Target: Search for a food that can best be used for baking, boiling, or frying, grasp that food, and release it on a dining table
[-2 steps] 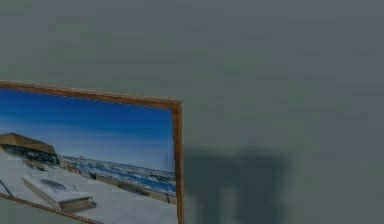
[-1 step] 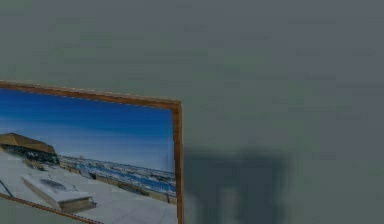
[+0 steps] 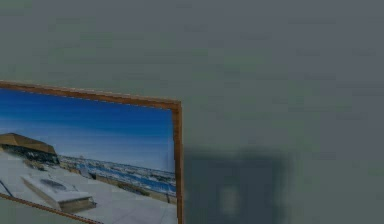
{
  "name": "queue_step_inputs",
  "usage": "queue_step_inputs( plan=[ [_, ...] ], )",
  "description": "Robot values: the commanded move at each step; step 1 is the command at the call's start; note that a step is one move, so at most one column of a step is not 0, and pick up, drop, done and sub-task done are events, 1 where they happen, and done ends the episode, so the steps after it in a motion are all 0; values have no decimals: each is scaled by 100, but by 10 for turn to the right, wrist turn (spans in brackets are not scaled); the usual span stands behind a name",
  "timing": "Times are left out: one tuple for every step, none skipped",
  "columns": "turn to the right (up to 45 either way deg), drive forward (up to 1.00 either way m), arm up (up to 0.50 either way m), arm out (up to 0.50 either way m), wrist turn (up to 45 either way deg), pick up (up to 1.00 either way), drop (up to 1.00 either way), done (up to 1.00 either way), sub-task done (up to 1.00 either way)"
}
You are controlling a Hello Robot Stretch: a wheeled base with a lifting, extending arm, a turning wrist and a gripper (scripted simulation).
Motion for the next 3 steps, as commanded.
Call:
queue_step_inputs(
  plan=[
    [0, 0, 2, 0, 0, 0, 0, 0, 0],
    [0, 0, 0, 0, -450, 0, 0, 0, 0],
    [0, 0, 0, 0, -450, 0, 0, 0, 0]
  ],
)
